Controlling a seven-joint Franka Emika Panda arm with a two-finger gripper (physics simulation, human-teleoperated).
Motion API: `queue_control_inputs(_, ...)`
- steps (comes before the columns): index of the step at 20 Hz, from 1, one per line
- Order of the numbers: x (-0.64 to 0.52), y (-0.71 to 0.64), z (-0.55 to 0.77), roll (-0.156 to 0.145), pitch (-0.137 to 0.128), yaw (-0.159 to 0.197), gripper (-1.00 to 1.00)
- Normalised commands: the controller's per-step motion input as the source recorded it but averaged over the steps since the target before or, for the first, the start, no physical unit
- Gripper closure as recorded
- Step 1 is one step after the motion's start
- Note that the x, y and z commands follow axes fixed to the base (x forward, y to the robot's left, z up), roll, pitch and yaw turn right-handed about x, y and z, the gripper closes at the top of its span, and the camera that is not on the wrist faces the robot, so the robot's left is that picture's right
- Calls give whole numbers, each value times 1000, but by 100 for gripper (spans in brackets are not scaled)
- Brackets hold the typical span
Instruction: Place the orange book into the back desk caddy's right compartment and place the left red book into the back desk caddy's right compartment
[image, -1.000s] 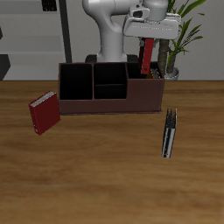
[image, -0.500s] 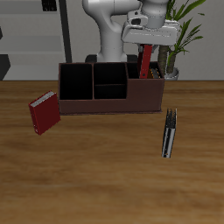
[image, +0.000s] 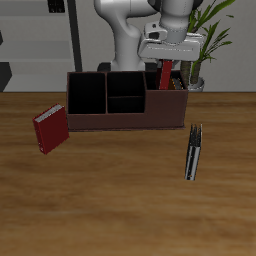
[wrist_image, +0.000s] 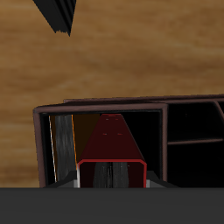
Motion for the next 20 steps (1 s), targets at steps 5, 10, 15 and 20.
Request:
queue_control_inputs(5,29,43,-242,9,37,3,100)
queue_control_inputs(10,25,-32,-148,-3,24,-7,100)
queue_control_inputs(15,54,-36,-154,-8,22,9,100)
queue_control_inputs(20,84,-52,-182,-3,38,-2,100)
